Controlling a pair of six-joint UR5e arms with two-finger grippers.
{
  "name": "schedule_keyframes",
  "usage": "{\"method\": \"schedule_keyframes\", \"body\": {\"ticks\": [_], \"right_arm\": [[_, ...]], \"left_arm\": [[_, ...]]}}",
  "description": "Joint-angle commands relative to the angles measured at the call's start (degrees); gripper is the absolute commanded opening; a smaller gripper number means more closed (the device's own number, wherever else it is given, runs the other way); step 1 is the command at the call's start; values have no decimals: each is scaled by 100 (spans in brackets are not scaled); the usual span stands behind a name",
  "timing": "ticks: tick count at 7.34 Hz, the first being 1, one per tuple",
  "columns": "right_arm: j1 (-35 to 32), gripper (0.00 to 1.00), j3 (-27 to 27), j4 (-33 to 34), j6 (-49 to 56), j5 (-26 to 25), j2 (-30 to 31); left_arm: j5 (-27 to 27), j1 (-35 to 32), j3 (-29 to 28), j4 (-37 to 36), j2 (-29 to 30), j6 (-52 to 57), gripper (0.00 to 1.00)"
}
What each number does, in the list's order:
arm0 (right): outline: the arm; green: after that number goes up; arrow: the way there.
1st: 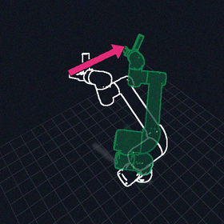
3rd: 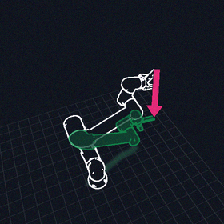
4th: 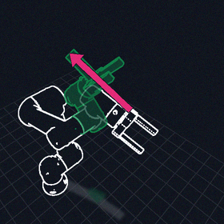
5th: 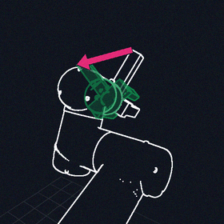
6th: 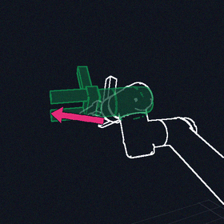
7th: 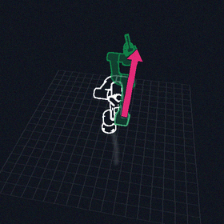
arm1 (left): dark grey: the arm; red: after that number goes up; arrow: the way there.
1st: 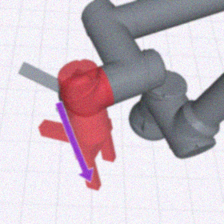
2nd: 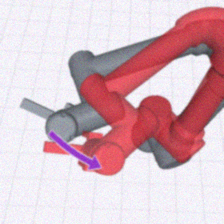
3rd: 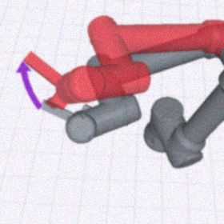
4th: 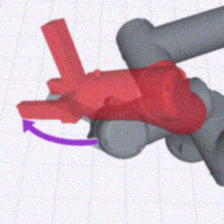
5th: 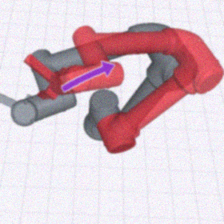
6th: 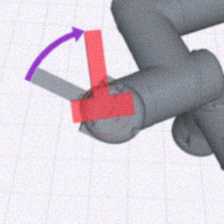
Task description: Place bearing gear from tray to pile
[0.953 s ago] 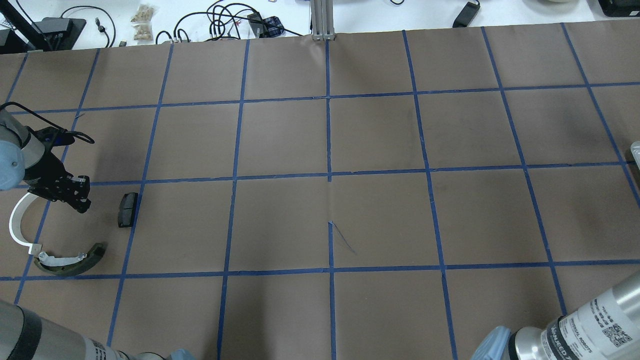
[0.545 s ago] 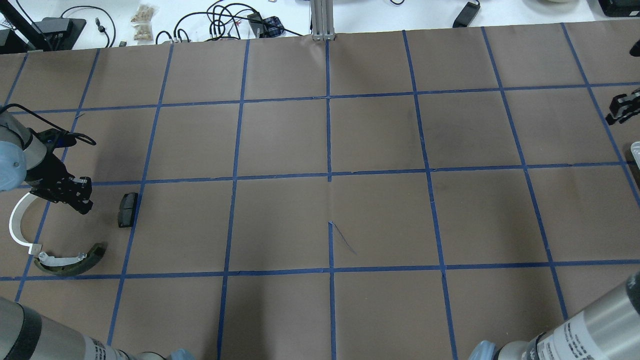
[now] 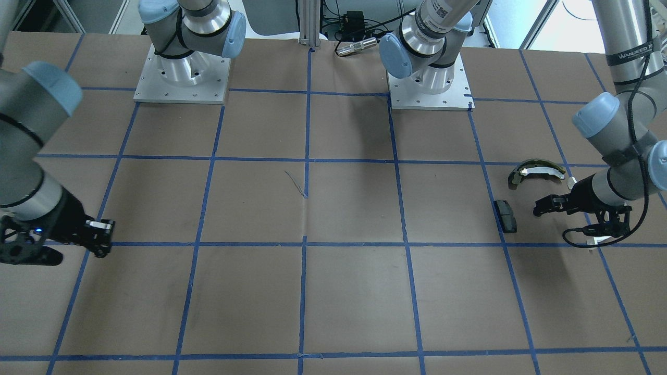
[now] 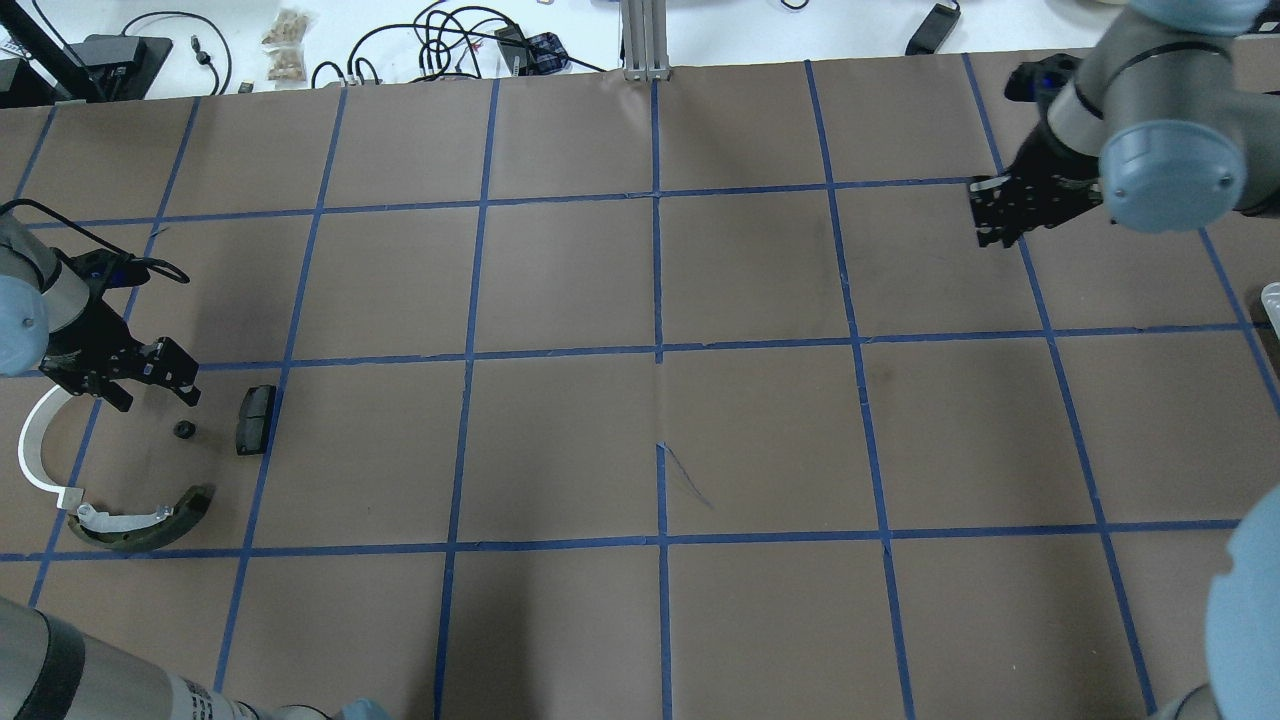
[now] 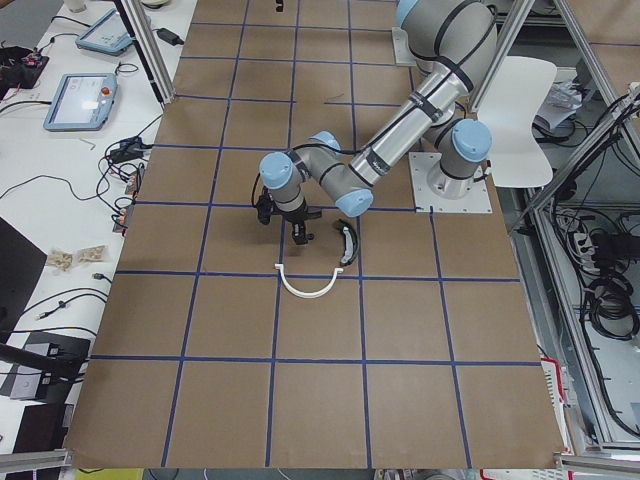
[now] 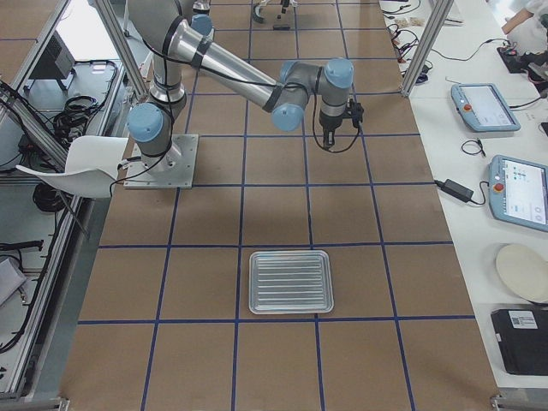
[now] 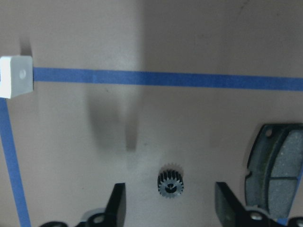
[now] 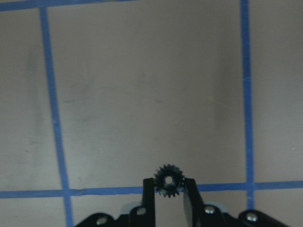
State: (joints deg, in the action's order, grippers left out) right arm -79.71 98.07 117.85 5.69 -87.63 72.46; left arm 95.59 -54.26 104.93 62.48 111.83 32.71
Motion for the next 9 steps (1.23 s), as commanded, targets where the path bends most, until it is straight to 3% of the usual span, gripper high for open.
{"method": "schedule_keyframes", "body": {"ticks": [1, 4, 6, 9], "right_arm": [[-1497, 5, 45, 70, -2002, -210, -3], [-2835, 5, 168, 596, -3404, -140, -503], [-3425, 6, 168, 773, -3600, -123, -785], [-3622, 16, 281, 922, -3848, -105, -891]], "left_arm": [[4, -110, -270, 158, -56, -28, 100], [-75, -732, -726, 535, -91, -385, 100], [-66, -1365, -772, 625, -258, -1264, 100], [-233, -1850, -684, 652, -364, -1565, 100]]}}
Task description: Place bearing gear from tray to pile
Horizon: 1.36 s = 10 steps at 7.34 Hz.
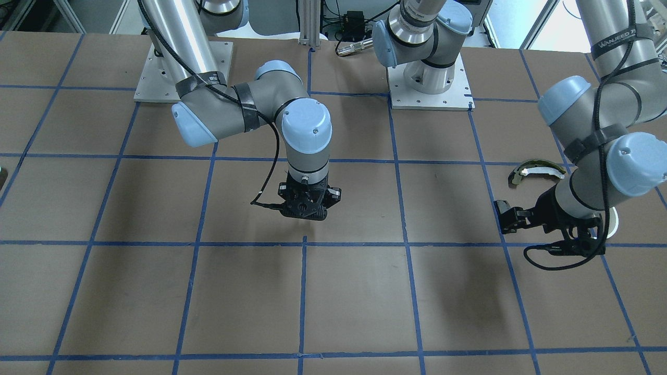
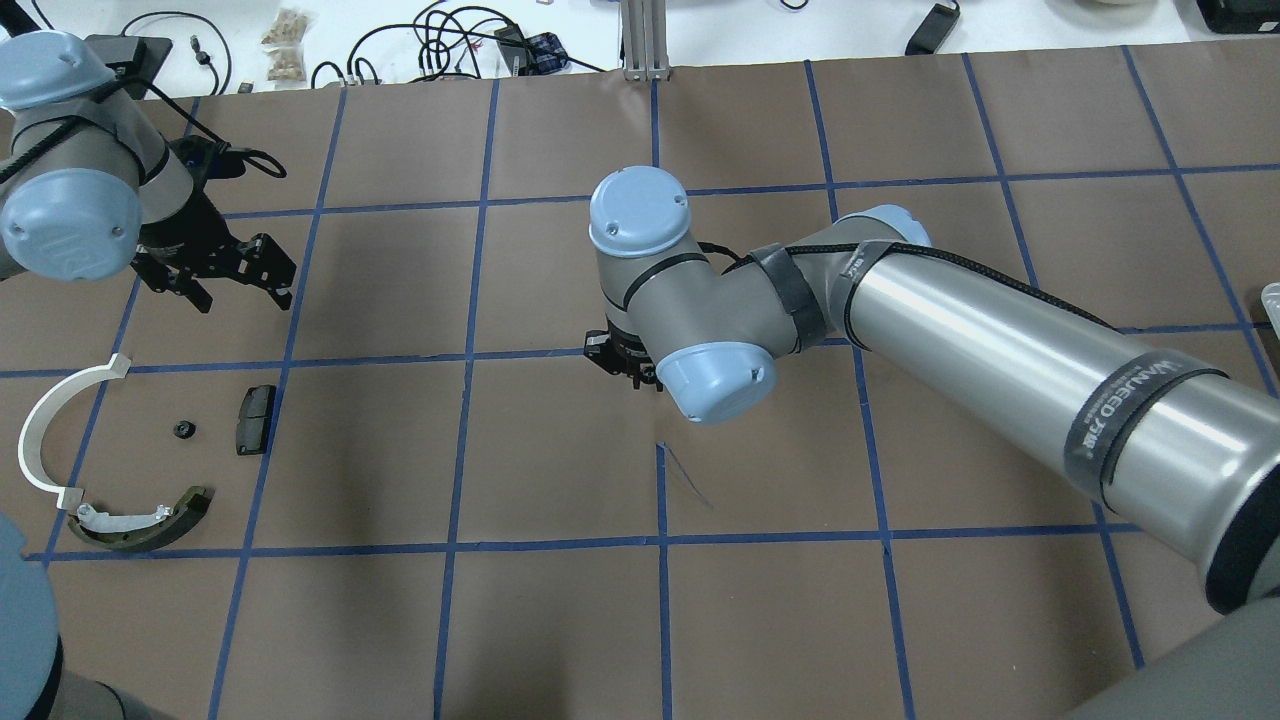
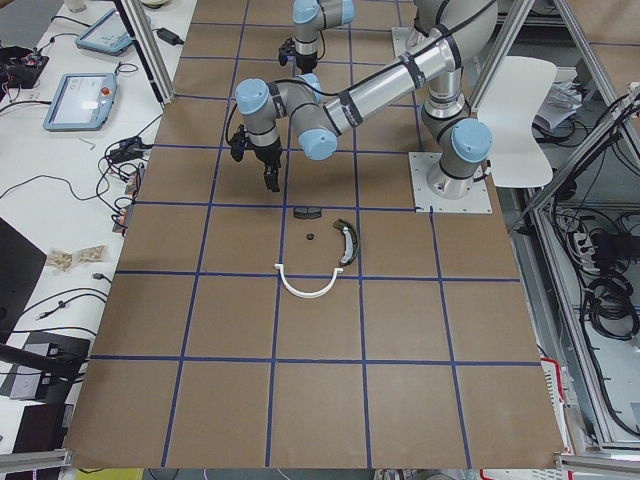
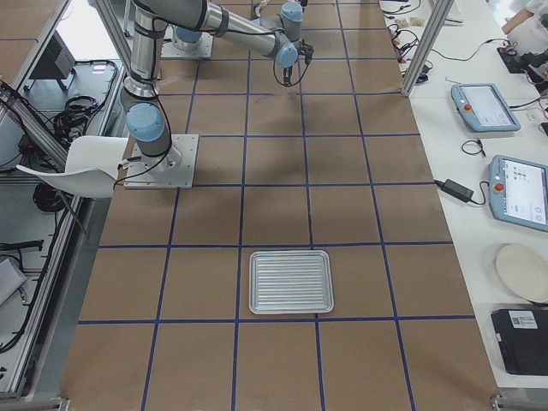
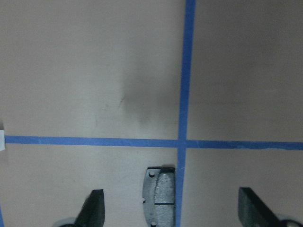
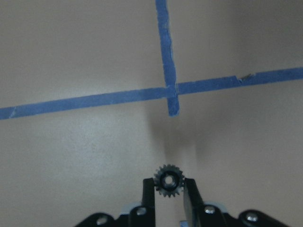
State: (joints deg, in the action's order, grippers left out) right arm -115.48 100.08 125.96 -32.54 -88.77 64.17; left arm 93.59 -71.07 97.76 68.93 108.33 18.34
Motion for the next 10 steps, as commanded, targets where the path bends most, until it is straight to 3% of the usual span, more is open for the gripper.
{"method": "schedule_keyframes", "body": {"ticks": [1, 2, 4, 6, 9, 10], "right_arm": [[-45, 45, 213, 470, -67, 0, -80], [-37, 99, 301, 674, -76, 0, -72], [138, 100, 180, 694, 63, -9, -2], [541, 100, -31, 300, 747, -79, 252], [1376, 100, -662, -1147, 1897, -18, 929], [1544, 100, -1004, -1909, 2136, -9, 1174]], "left_arm": [[-34, -257, 32, 6, -40, -128, 100], [9, -432, -55, 15, -5, -215, 100], [-78, -853, -55, 15, -40, -802, 100], [-61, -1581, -56, -64, 12, -1434, 100], [-297, -2320, -56, -221, 100, -2062, 100], [-298, -2628, -47, -318, 153, -2166, 100]]}}
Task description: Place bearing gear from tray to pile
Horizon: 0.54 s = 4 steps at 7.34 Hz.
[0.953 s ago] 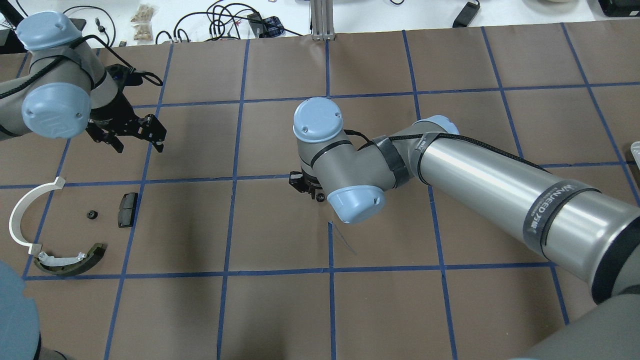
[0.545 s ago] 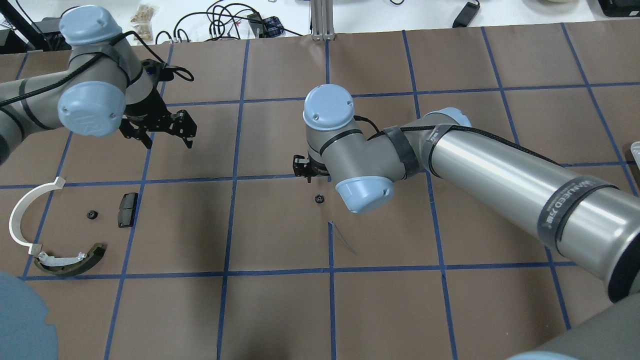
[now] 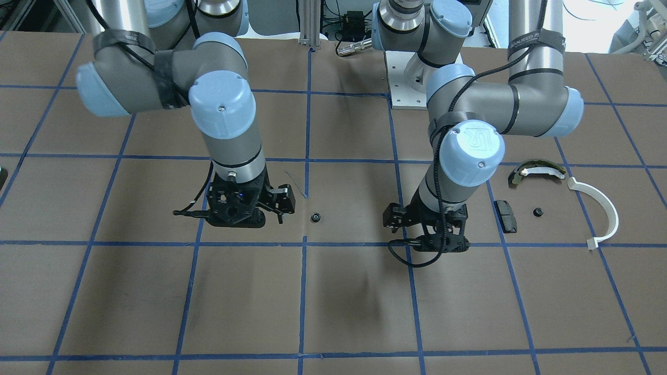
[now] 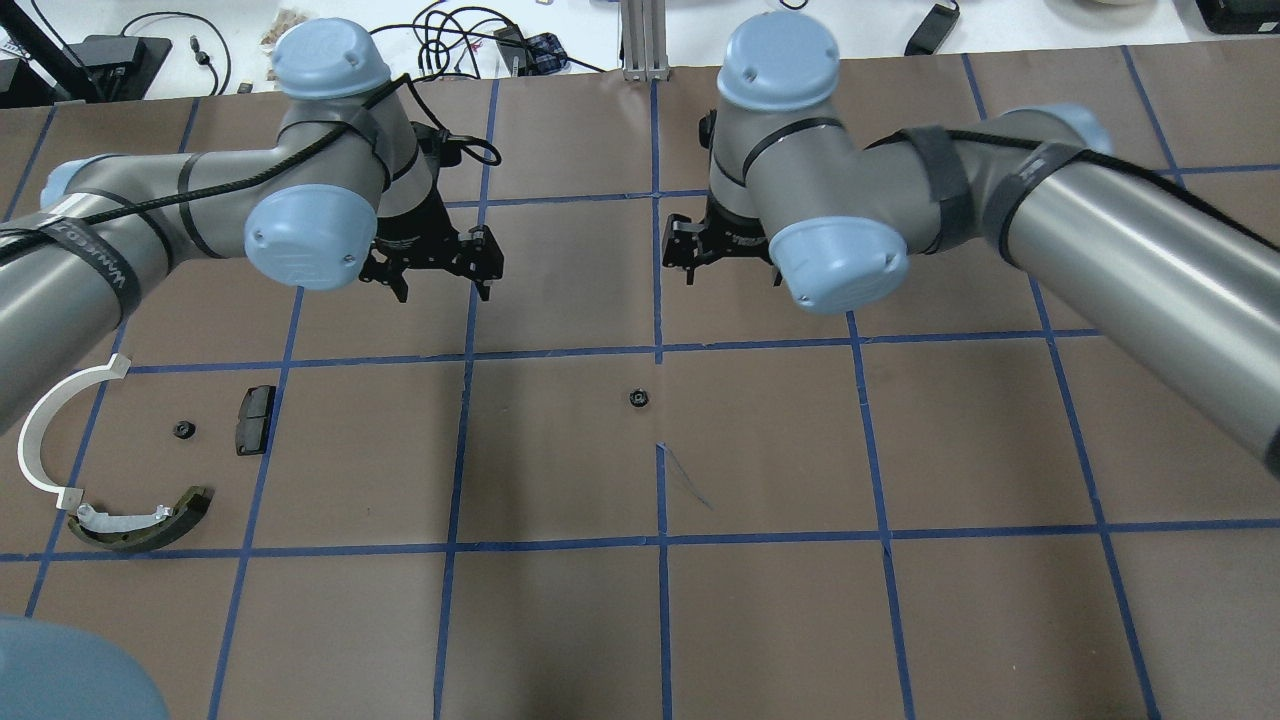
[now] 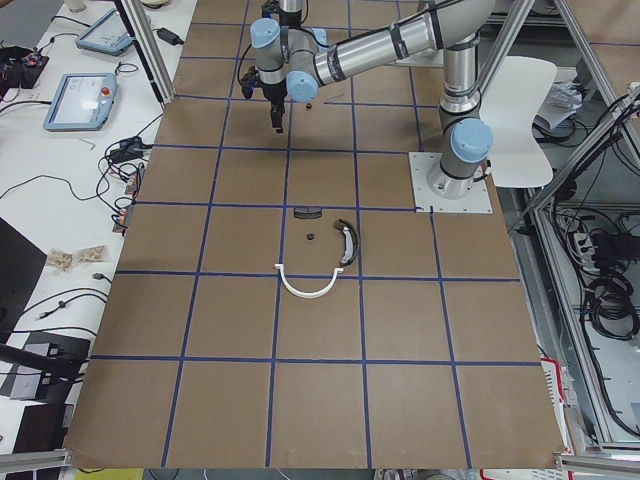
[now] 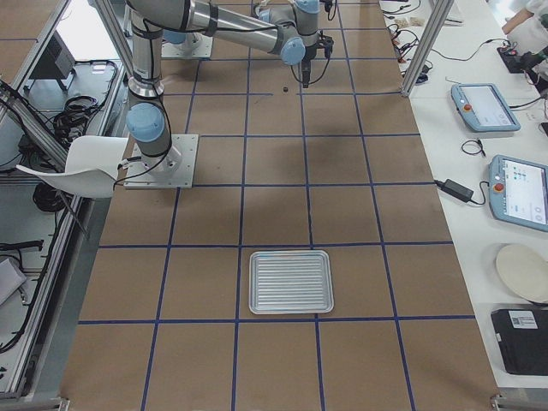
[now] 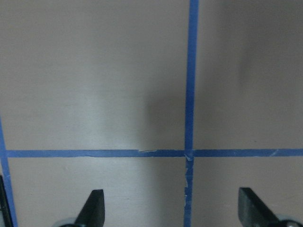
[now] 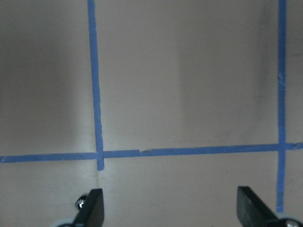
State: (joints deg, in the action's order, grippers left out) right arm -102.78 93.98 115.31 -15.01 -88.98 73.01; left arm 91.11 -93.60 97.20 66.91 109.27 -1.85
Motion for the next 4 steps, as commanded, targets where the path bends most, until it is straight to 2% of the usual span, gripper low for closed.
{"method": "schedule_keyframes", "body": {"ticks": [1, 4], "right_arm": [[415, 100, -537, -1522, 498, 169, 554], [1189, 100, -504, -2202, 1174, 144, 1162]], "left_arm": [[-50, -639, 53, -195, 86, -236, 100], [-226, -1220, 123, -774, 410, -527, 100]]}}
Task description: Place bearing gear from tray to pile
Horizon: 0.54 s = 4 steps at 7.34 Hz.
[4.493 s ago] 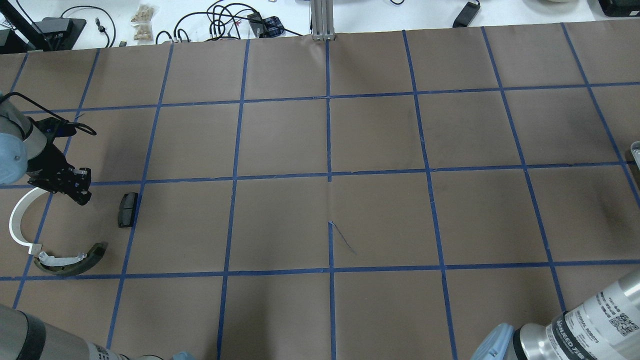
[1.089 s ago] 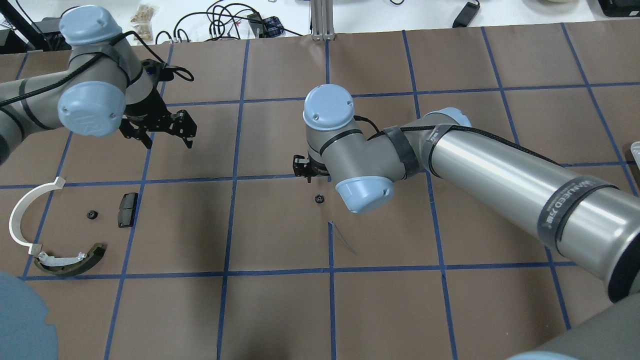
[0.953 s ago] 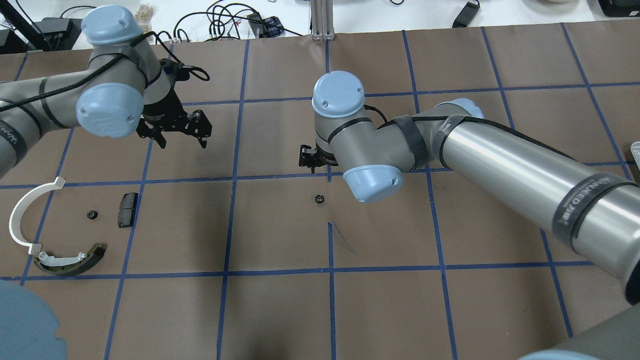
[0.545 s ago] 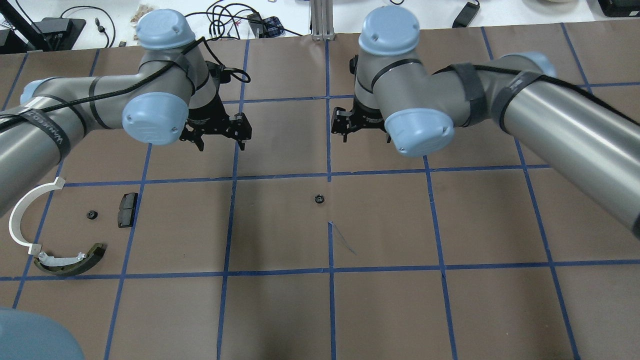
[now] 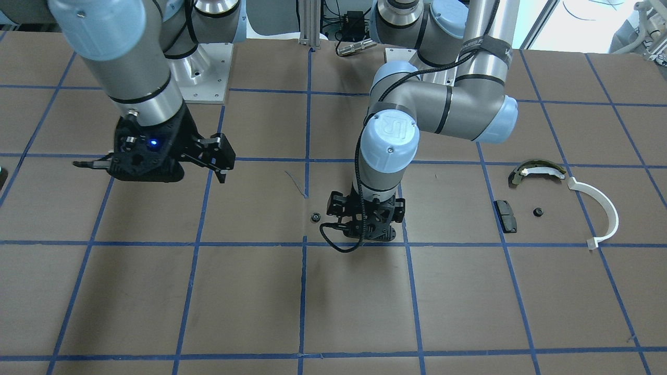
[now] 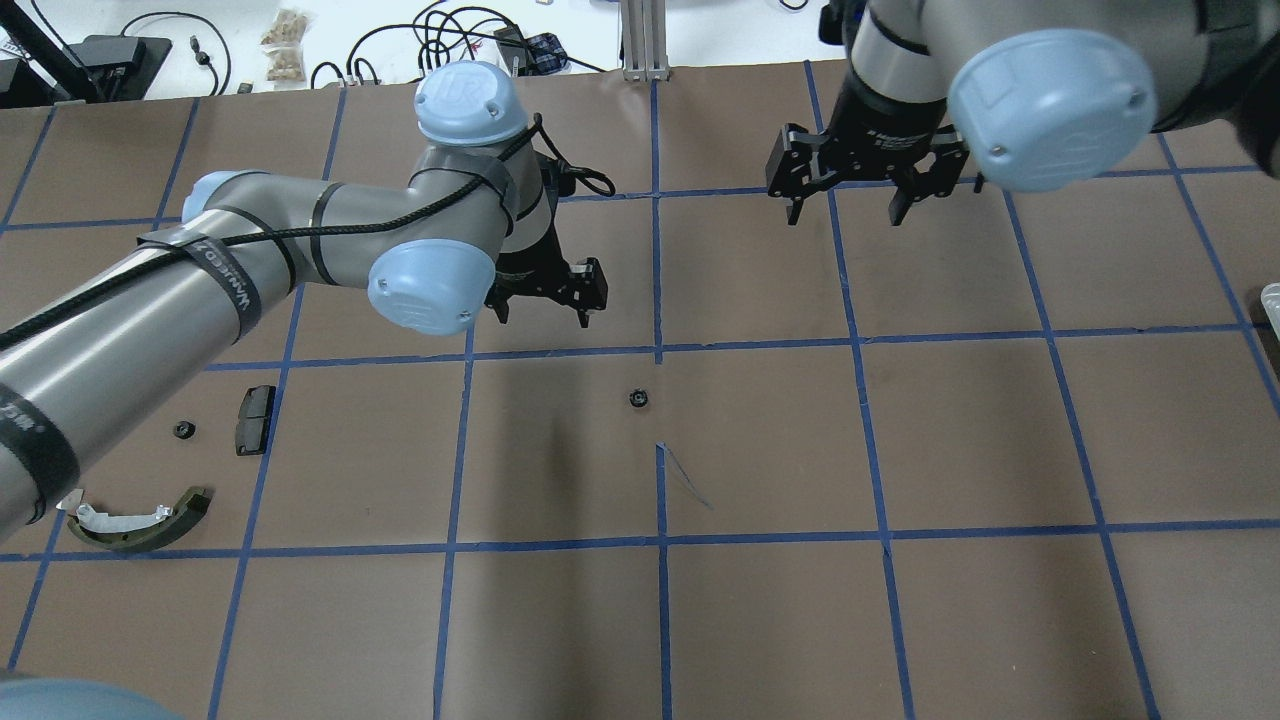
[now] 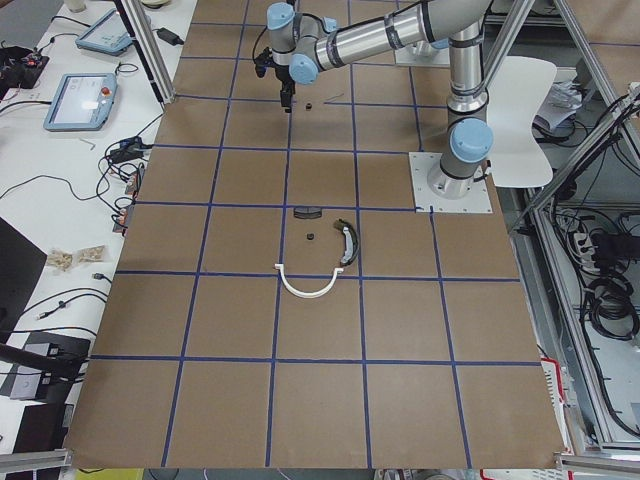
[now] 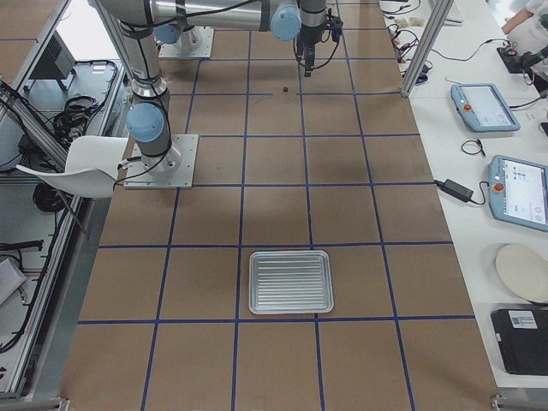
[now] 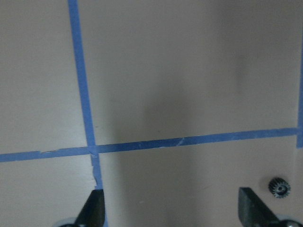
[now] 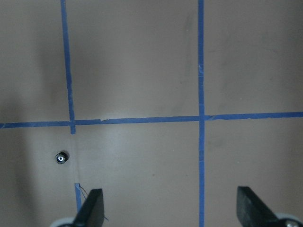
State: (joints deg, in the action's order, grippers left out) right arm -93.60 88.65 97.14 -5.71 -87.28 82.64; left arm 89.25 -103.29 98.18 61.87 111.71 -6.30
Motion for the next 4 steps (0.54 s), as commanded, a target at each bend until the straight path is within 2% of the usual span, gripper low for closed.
{"method": "schedule_keyframes", "body": {"ticks": [1, 2, 3, 4], "right_arm": [[333, 100, 30, -658, 420, -61, 244], [333, 100, 47, -635, 1257, -70, 496], [316, 100, 47, -539, 1422, -53, 734], [290, 100, 65, -564, 997, -35, 788]], "left_arm": [[-39, -375, 52, -524, 341, -169, 100], [-39, -446, 122, -744, 491, -292, 100], [-48, -508, 218, -920, 623, -415, 100], [-39, -630, 289, -1113, 711, -434, 100]]}}
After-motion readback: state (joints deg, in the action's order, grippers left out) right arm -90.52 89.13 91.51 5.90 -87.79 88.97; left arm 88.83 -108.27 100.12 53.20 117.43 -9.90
